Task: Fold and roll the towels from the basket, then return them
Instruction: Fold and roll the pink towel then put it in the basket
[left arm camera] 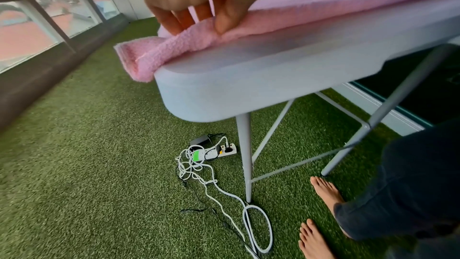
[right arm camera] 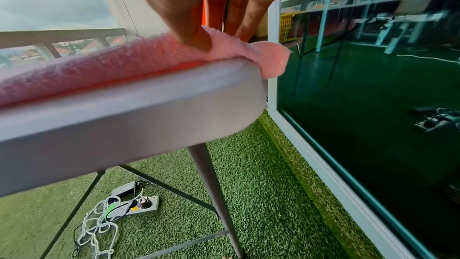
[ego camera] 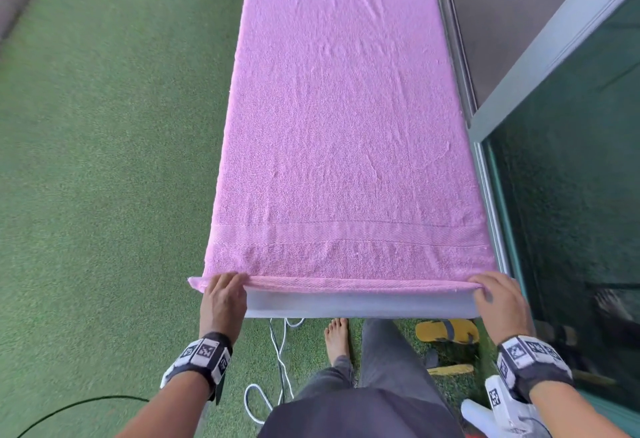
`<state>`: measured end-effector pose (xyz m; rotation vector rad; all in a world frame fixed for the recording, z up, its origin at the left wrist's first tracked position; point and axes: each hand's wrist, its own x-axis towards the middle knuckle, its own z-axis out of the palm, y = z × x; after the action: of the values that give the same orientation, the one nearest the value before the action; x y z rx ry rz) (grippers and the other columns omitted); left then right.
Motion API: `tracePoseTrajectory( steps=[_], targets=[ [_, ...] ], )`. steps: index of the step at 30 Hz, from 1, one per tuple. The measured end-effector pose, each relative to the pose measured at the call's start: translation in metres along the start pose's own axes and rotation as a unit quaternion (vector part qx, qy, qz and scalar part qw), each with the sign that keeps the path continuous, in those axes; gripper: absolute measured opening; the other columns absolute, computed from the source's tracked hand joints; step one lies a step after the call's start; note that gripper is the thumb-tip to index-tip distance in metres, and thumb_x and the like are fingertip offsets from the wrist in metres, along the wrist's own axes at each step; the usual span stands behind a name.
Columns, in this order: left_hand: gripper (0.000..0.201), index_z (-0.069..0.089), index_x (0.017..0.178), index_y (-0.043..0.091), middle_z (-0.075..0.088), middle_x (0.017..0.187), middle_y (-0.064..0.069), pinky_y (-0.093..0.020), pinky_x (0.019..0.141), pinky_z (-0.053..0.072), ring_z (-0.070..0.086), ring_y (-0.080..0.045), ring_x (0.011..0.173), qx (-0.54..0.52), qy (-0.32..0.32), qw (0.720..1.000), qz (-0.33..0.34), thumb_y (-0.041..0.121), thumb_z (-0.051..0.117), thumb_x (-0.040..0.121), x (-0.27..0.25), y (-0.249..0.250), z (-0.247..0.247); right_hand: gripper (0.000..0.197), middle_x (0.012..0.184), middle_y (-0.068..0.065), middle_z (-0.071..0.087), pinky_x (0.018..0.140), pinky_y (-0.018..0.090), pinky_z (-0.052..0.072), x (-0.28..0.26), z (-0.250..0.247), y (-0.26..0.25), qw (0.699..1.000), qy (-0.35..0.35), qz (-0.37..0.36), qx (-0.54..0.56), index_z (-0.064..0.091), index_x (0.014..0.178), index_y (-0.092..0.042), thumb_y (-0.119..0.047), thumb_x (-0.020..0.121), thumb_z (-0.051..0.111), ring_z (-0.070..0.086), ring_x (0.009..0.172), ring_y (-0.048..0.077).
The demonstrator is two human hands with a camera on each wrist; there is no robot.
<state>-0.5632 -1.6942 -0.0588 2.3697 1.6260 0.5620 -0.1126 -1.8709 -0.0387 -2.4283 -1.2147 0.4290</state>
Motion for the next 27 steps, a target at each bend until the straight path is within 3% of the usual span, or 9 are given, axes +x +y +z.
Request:
tracePoseTrajectory(
  steps=[3, 5, 7, 10, 14, 17, 21, 25, 27],
  targets=[
    [0.024, 0.066, 0.07, 0.014, 0.061, 0.066, 0.002, -0.031, 0.071, 0.026, 0.052, -0.019, 0.066, 0.045, -0.037, 0.998, -0.025, 0.023, 0.048, 0.084, 0.006, -0.002, -0.013, 0.015, 0.084, 0.012, 0.07, 0.08, 0.04, 0.043, 0.001, -0.002, 0.003, 0.999, 0.018, -0.044, -0.025, 0.074, 0.081, -0.002, -0.002, 0.082, 0.059, 0.056, 0.083, 0.029],
    [0.029, 0.058, 0.067, 0.019, 0.056, 0.063, 0.008, -0.035, 0.075, 0.026, 0.049, -0.017, 0.065, 0.08, -0.075, 0.993, -0.049, 0.031, 0.037, 0.085, 0.01, -0.003, -0.016, 0.03, 0.073, 0.006, 0.069, 0.074, 0.035, 0.033, 0.006, -0.002, 0.007, 0.995, 0.023, -0.06, -0.072, 0.071, 0.07, -0.009, -0.02, 0.081, 0.046, 0.055, 0.078, 0.027],
    [0.019, 0.054, 0.079, 0.021, 0.056, 0.071, 0.008, -0.039, 0.08, 0.028, 0.049, -0.017, 0.07, 0.105, -0.118, 0.985, -0.069, 0.027, 0.039, 0.088, 0.02, -0.003, -0.015, 0.026, 0.076, 0.001, 0.066, 0.074, 0.032, 0.023, 0.013, -0.004, 0.002, 0.992, 0.002, -0.043, -0.117, 0.067, 0.073, -0.016, -0.022, 0.085, 0.045, 0.052, 0.079, 0.024],
    [0.011, 0.049, 0.1, 0.02, 0.047, 0.09, 0.0, -0.044, 0.087, 0.032, 0.045, -0.019, 0.083, 0.127, -0.117, 0.98, -0.101, 0.024, 0.051, 0.09, 0.03, -0.003, -0.014, 0.021, 0.104, 0.005, 0.061, 0.085, 0.04, 0.027, 0.021, -0.006, -0.005, 0.99, 0.013, 0.007, -0.144, 0.064, 0.099, -0.02, -0.012, 0.079, 0.065, 0.048, 0.095, 0.027],
    [0.004, 0.042, 0.09, 0.017, 0.045, 0.08, -0.002, -0.035, 0.068, 0.037, 0.035, -0.016, 0.073, 0.024, -0.038, 0.996, -0.078, 0.014, 0.041, 0.089, 0.021, 0.009, -0.012, 0.019, 0.097, 0.005, 0.054, 0.081, 0.042, 0.038, 0.018, -0.002, -0.005, 0.992, 0.0, -0.054, -0.112, 0.061, 0.083, -0.014, 0.001, 0.073, 0.067, 0.052, 0.091, 0.03],
    [0.018, 0.047, 0.093, 0.012, 0.054, 0.082, -0.007, -0.024, 0.075, 0.032, 0.035, -0.012, 0.079, -0.021, -0.013, 1.0, 0.01, 0.012, 0.041, 0.076, -0.001, 0.013, -0.006, 0.031, 0.103, -0.001, 0.052, 0.079, 0.045, 0.049, 0.008, 0.009, 0.006, 0.987, -0.05, -0.098, -0.118, 0.062, 0.091, -0.018, 0.002, 0.068, 0.069, 0.053, 0.095, 0.024],
    [0.039, 0.064, 0.097, -0.001, 0.063, 0.09, -0.012, -0.026, 0.082, 0.035, 0.044, -0.018, 0.088, 0.017, -0.017, 1.0, 0.0, -0.012, 0.076, 0.062, 0.002, 0.001, -0.009, 0.035, 0.106, 0.006, 0.057, 0.084, 0.047, 0.047, 0.012, 0.016, 0.017, 0.994, -0.003, -0.074, -0.081, 0.067, 0.096, -0.01, 0.01, 0.068, 0.067, 0.052, 0.098, 0.03],
    [0.042, 0.07, 0.087, 0.003, 0.067, 0.078, -0.008, -0.029, 0.072, 0.045, 0.056, -0.022, 0.073, 0.005, -0.018, 1.0, 0.01, -0.026, 0.074, 0.056, 0.018, -0.007, -0.008, 0.034, 0.103, 0.01, 0.064, 0.083, 0.038, 0.043, 0.02, 0.019, 0.021, 0.997, 0.025, -0.059, -0.036, 0.072, 0.091, -0.006, 0.019, 0.069, 0.062, 0.059, 0.094, 0.034],
    [0.029, 0.068, 0.08, 0.004, 0.065, 0.07, -0.005, -0.026, 0.066, 0.04, 0.052, -0.018, 0.066, -0.005, -0.021, 1.0, 0.012, -0.021, 0.064, 0.066, 0.021, -0.004, -0.012, 0.02, 0.087, 0.012, 0.068, 0.08, 0.035, 0.036, 0.022, 0.017, 0.022, 0.995, 0.054, -0.075, -0.046, 0.073, 0.081, -0.004, 0.007, 0.074, 0.058, 0.062, 0.08, 0.035]
  ],
)
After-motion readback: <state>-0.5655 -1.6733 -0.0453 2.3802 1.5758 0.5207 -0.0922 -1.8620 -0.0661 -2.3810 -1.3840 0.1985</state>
